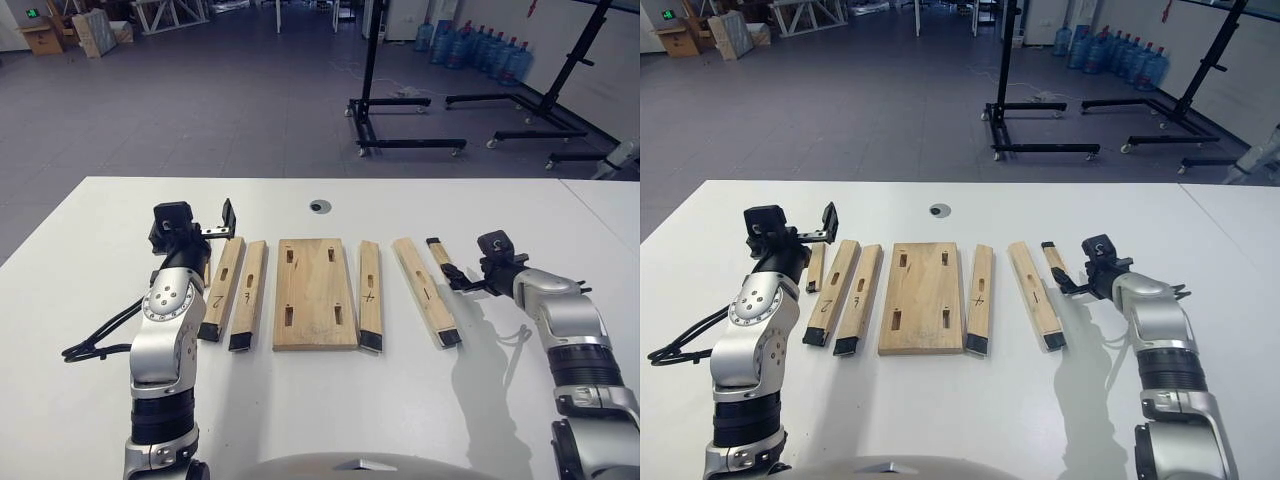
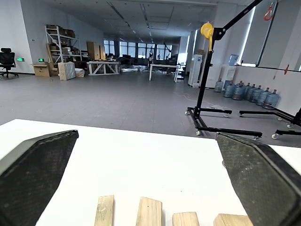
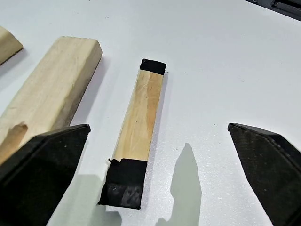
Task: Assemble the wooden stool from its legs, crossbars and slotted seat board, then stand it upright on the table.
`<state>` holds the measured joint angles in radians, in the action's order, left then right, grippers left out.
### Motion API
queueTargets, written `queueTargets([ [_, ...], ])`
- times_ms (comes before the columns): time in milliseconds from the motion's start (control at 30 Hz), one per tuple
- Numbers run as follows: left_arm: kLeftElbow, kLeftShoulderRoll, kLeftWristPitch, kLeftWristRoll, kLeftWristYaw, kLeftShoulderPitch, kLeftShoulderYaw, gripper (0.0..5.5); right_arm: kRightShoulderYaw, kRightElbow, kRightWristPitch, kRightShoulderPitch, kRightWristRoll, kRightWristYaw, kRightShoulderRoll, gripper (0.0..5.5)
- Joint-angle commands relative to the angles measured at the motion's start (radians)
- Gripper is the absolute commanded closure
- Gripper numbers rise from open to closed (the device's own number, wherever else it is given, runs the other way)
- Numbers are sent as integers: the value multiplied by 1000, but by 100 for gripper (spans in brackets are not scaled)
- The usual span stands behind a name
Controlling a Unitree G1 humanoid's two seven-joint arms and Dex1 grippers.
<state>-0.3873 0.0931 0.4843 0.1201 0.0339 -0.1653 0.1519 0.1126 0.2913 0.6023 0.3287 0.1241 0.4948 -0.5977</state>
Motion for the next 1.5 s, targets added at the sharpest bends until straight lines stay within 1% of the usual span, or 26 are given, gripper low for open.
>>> queueTargets([
  [33, -1, 1, 10, -7, 2, 0, -9, 14, -18, 63, -32, 35, -23, -31, 30, 10],
  [233, 5, -5, 7, -12, 6, -4, -14, 11, -17, 160, -34, 52, -26, -61, 76, 19],
  [400, 8, -9, 2, -14, 9, -1, -17, 11, -15, 191, -20, 40, -19, -71, 109, 19],
  [567, 8, -10, 0, -16, 12, -3, -19, 11, 15, 132, 85, 4, 22, -90, 138, 19],
  [667, 10, -12, -2, -18, 15, -3, -21, 11, 12, 128, 130, -11, 24, -107, 146, 19],
  [800, 13, -13, -2, -18, 15, -8, -23, 11, 4, 135, 141, -22, 22, -111, 150, 19],
  [933, 17, -13, -5, -19, 14, -9, -26, 11, 0, 141, 104, -15, 25, -96, 156, 19],
  [1067, 17, -14, -4, -21, 14, -9, -29, 11, 38, 171, 124, 15, 56, -100, 174, 19],
  [1167, 17, -16, -6, -22, 15, -9, -32, 11, 111, 267, 112, 63, 86, -144, 184, 19],
  [1267, 22, -19, -8, -24, 16, -13, -37, 11, 127, 319, 85, 80, 83, -166, 178, 19],
  [1333, 21, -20, -9, -25, 18, -12, -37, 11, 126, 317, 84, 78, 87, -159, 179, 19],
  [1500, 24, -20, -11, -28, 17, -13, -38, 11, 71, 274, 74, 50, 65, -138, 175, 19],
])
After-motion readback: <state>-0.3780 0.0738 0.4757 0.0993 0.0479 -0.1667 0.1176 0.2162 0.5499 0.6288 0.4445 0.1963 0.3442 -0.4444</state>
